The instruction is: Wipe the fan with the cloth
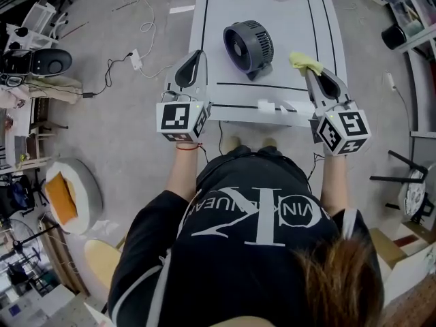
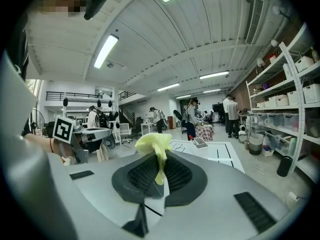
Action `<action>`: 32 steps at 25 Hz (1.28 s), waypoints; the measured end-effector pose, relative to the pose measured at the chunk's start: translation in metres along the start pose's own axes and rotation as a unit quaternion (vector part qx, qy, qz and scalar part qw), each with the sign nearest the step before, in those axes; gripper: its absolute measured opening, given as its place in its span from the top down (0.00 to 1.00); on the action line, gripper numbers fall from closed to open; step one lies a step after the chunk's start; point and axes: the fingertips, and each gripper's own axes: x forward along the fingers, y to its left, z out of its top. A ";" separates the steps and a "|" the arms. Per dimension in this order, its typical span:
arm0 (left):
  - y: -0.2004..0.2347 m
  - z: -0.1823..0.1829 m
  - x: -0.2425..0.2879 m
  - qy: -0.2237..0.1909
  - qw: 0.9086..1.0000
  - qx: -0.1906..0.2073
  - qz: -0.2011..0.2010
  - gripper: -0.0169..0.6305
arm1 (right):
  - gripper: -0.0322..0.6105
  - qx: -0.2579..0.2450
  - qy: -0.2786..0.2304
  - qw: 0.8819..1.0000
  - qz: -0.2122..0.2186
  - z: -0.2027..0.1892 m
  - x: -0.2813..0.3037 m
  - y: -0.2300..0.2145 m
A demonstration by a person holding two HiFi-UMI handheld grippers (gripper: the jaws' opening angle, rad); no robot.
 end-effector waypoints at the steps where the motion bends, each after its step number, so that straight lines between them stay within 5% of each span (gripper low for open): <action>1: 0.001 -0.001 0.000 0.001 1.000 -0.001 0.000 0.96 | 0.91 0.001 0.001 1.000 -0.001 -0.001 0.001 0.000; 32: 0.020 -0.007 0.013 0.008 1.000 -0.003 0.008 0.96 | 0.91 0.000 0.013 1.000 0.002 -0.005 0.027 -0.003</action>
